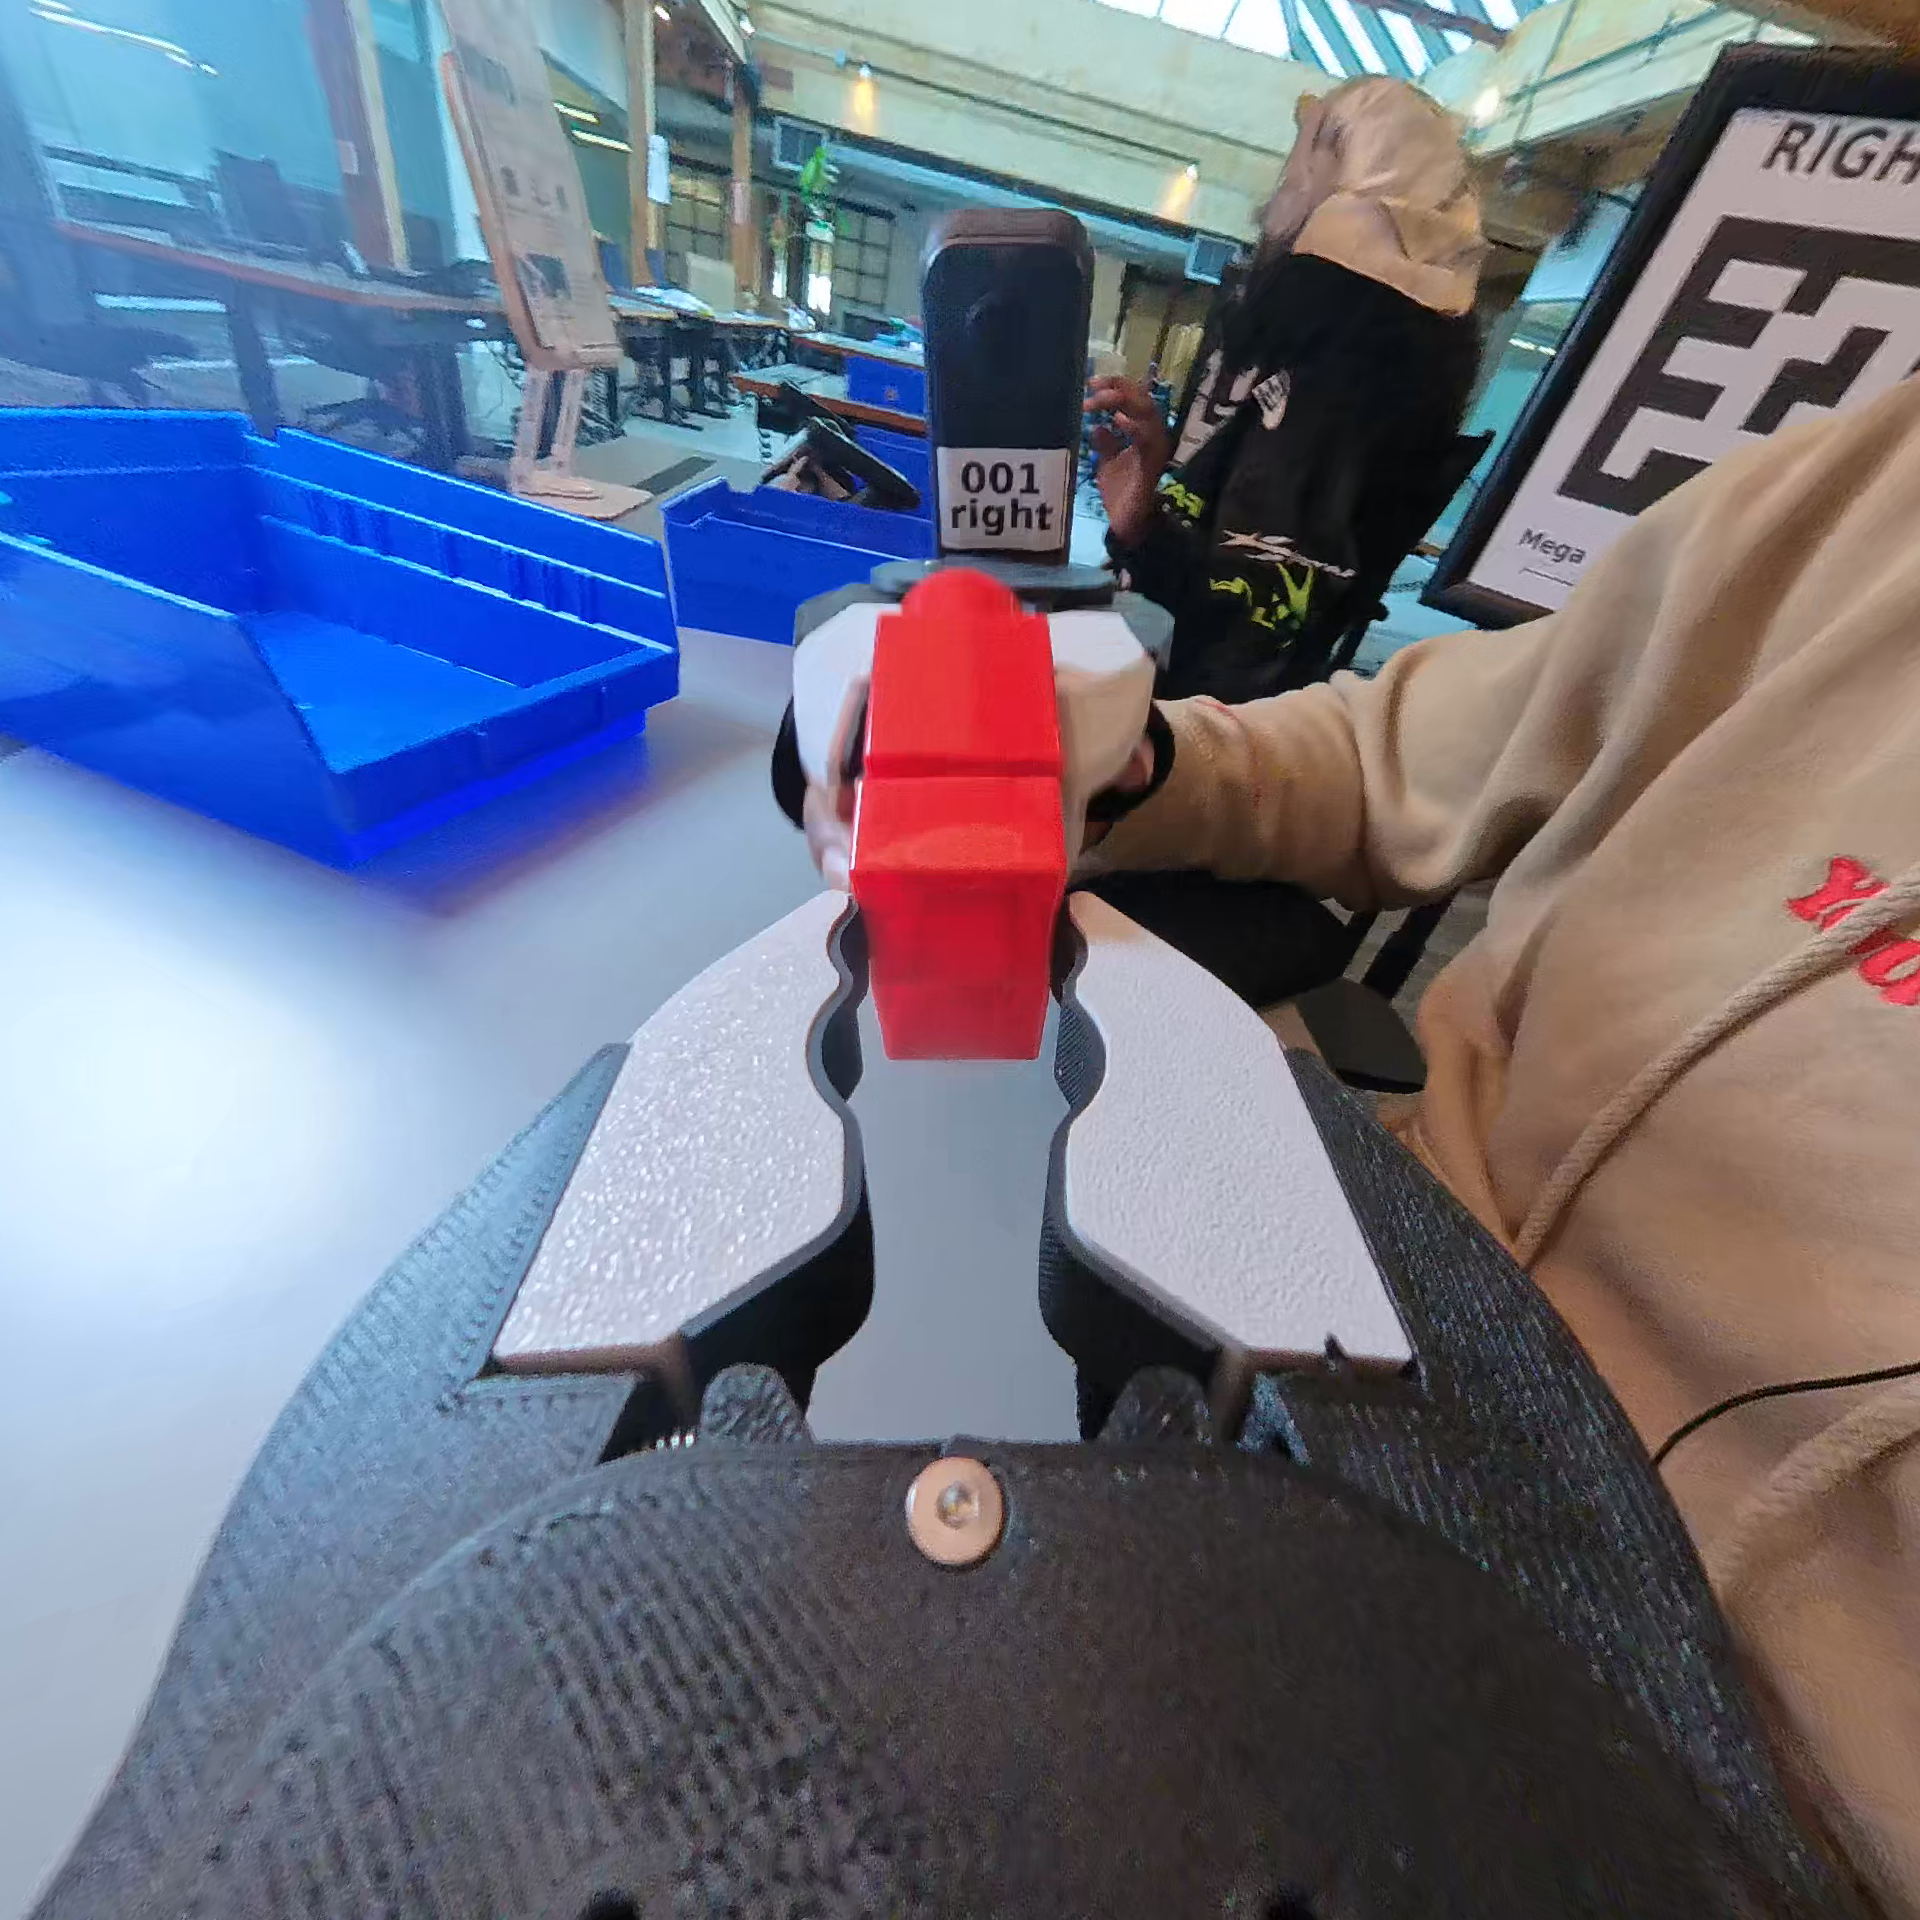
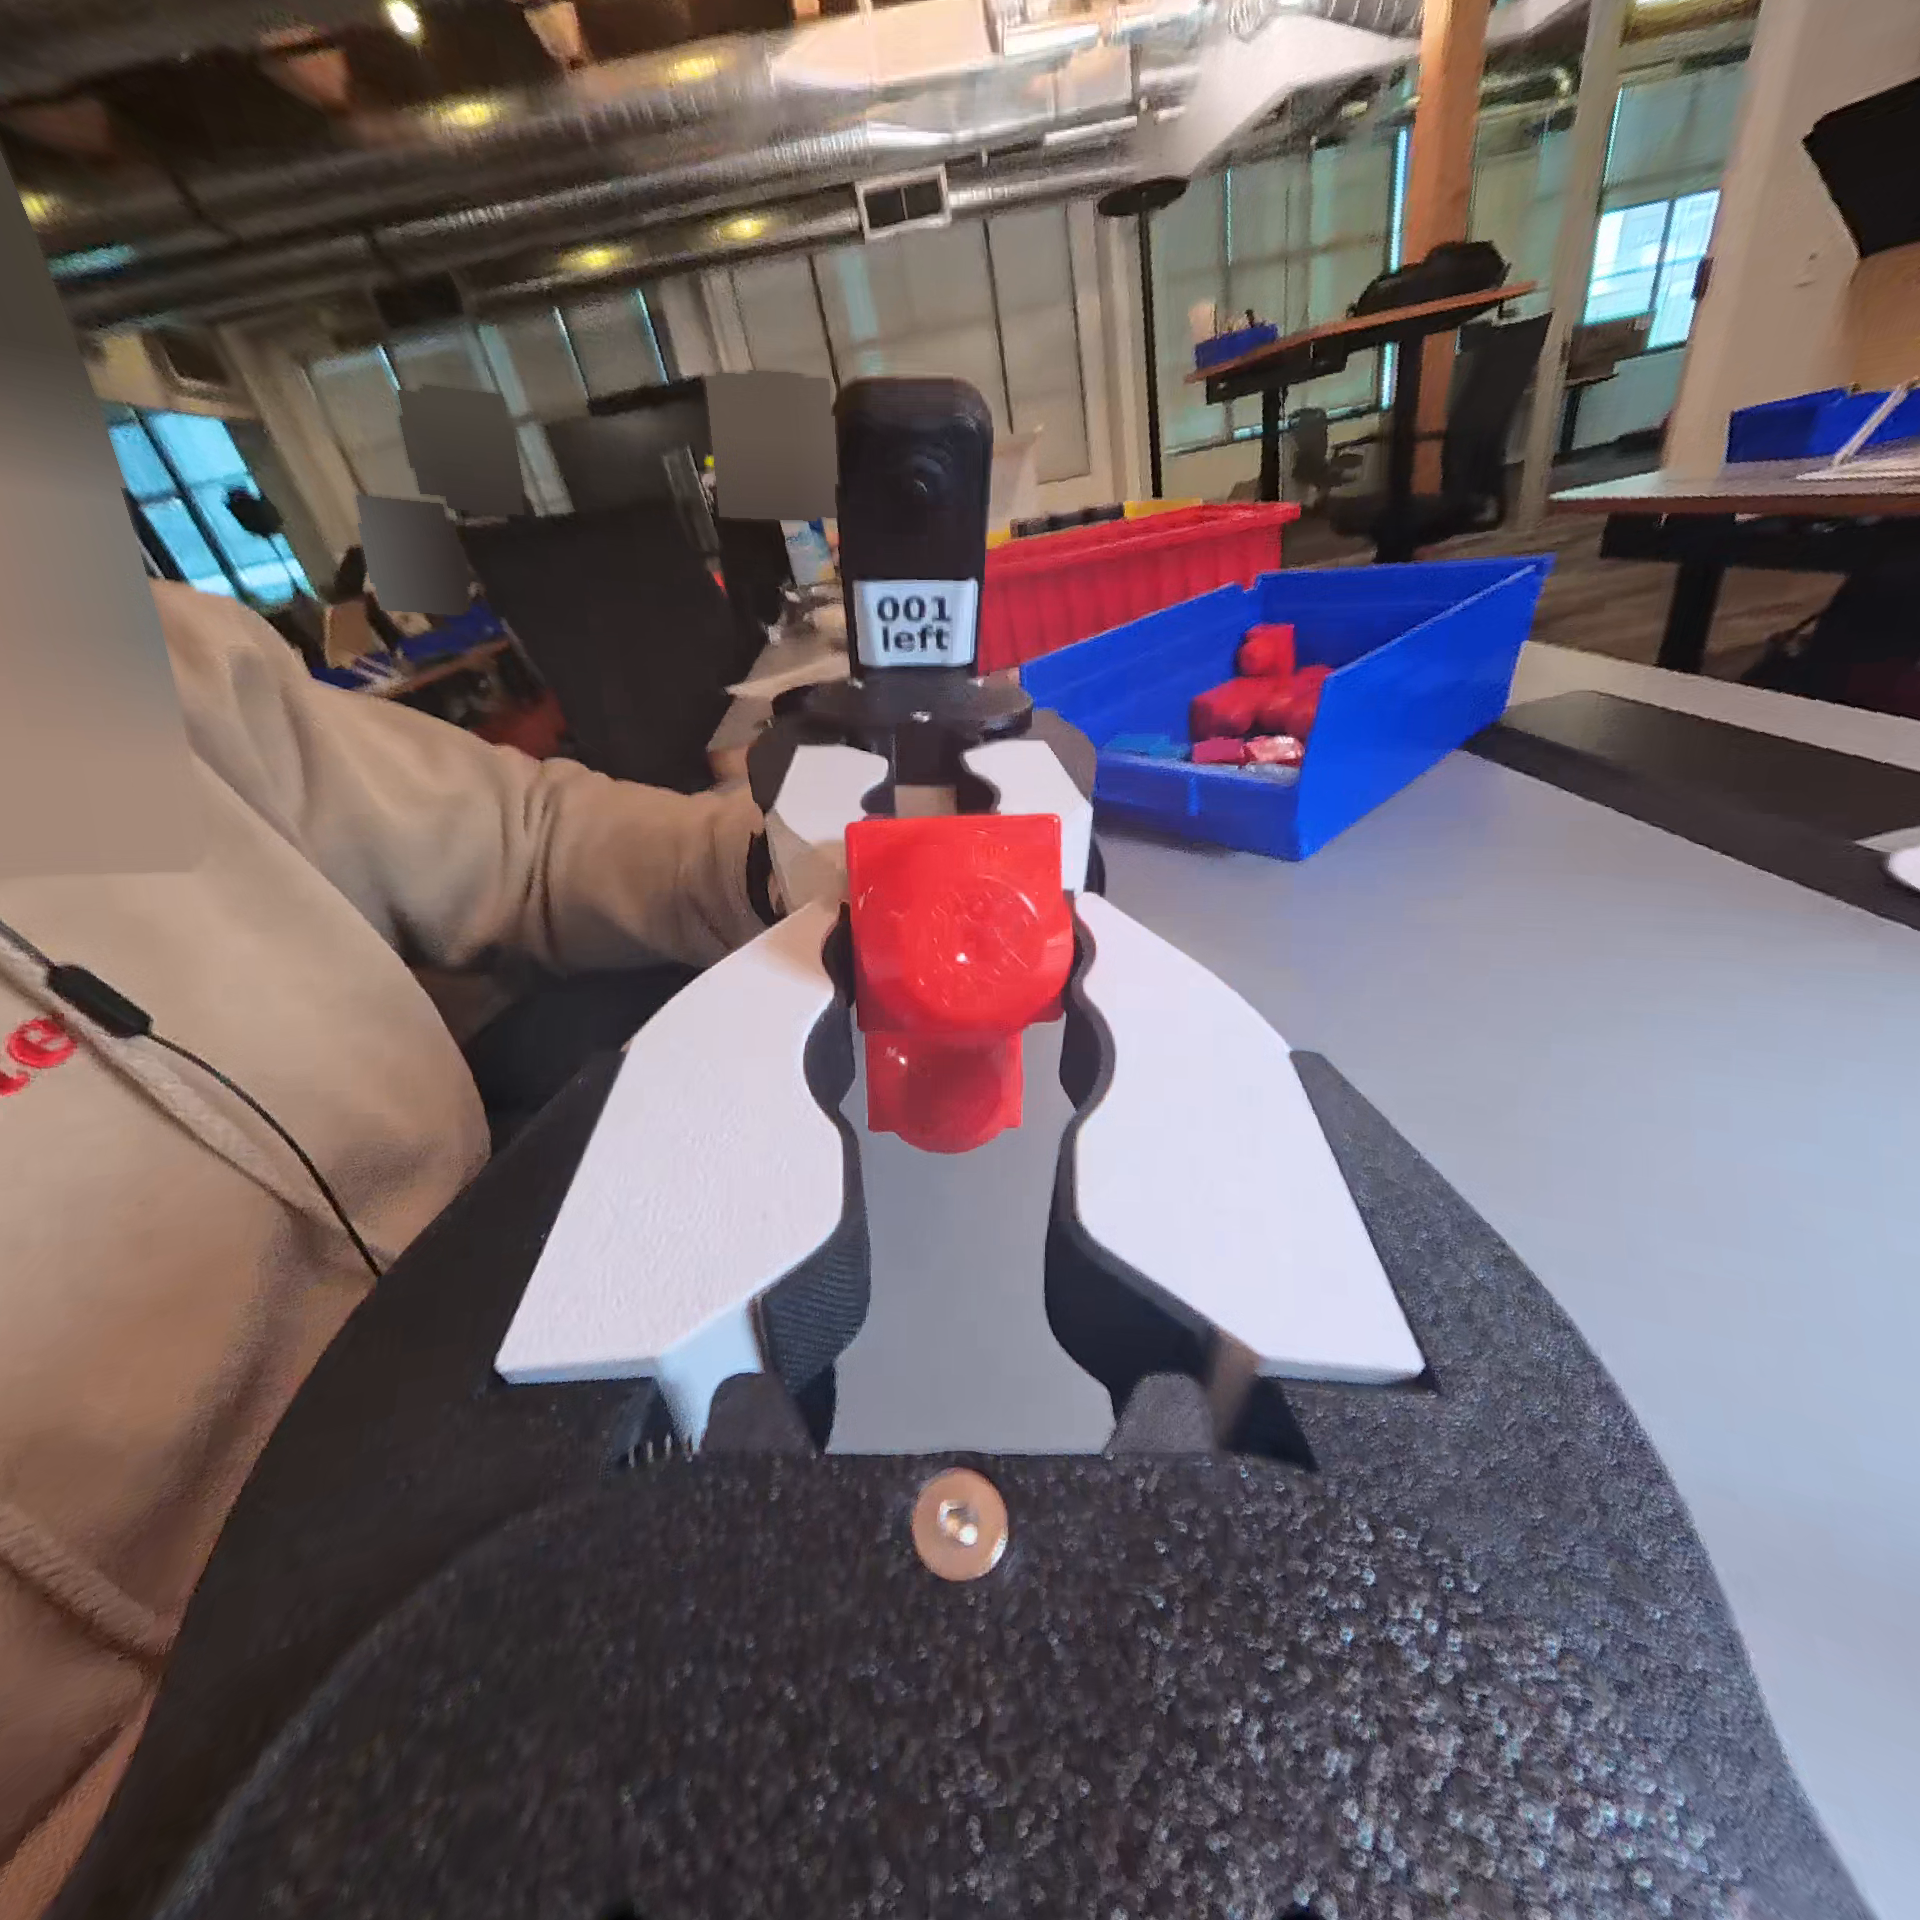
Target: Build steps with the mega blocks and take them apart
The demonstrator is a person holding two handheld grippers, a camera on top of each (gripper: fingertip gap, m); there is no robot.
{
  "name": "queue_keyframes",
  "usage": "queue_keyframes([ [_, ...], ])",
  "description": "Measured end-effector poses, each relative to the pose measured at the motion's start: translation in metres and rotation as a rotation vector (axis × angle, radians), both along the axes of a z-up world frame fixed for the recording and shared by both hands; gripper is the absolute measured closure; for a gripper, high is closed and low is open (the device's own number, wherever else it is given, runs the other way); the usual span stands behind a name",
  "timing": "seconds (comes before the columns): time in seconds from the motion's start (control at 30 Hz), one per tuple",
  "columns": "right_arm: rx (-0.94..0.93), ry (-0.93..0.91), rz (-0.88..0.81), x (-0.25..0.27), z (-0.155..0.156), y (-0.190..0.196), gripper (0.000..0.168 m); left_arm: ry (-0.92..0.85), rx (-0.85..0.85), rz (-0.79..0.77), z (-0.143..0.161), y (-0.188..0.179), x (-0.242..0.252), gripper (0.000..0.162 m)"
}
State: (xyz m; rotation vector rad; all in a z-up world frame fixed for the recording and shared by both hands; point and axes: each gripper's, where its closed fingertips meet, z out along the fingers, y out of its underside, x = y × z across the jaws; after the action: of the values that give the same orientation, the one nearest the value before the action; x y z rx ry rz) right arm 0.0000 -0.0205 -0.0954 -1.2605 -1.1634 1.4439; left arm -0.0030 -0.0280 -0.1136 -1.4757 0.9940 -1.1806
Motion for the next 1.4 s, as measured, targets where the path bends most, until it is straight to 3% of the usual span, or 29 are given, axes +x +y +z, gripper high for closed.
queue_keyframes([
  [0.4,-0.012,-0.190,0.054,-0.004,-0.035,-0.008,0.131,0.185,0.013,-0.019,-0.024,-0.004,-0.003,0.128],
  [0.57,0.062,-0.186,0.005,0.002,-0.021,0.001,0.122,0.156,0.048,0.000,-0.016,0.001,-0.005,0.128],
  [0.83,0.119,-0.168,-0.008,0.014,-0.007,0.002,0.136,0.126,0.045,-0.006,-0.016,0.000,-0.007,0.127],
  [0.9,0.154,-0.198,-0.027,0.020,0.002,0.010,0.137,0.111,0.069,0.064,-0.011,0.009,-0.008,0.126],
  [0.97,0.193,-0.230,-0.145,0.034,0.023,0.040,0.137,0.090,0.072,0.124,-0.005,0.019,-0.016,0.110],
  [1.07,0.198,-0.323,-0.456,0.076,0.057,0.127,0.137,0.039,0.026,0.185,0.000,0.030,-0.031,0.121],
  [1.13,0.198,-0.504,-0.700,0.114,0.057,0.202,0.137,0.037,0.016,0.204,-0.002,0.032,-0.034,0.125],
  [1.27,0.093,-0.914,-1.051,0.188,0.015,0.332,0.137,0.081,0.017,0.208,-0.013,0.033,-0.032,0.127],
  [1.4,-0.197,-1.012,-1.220,0.220,-0.040,0.408,0.137,0.122,0.018,0.205,-0.024,0.033,-0.029,0.128],
])
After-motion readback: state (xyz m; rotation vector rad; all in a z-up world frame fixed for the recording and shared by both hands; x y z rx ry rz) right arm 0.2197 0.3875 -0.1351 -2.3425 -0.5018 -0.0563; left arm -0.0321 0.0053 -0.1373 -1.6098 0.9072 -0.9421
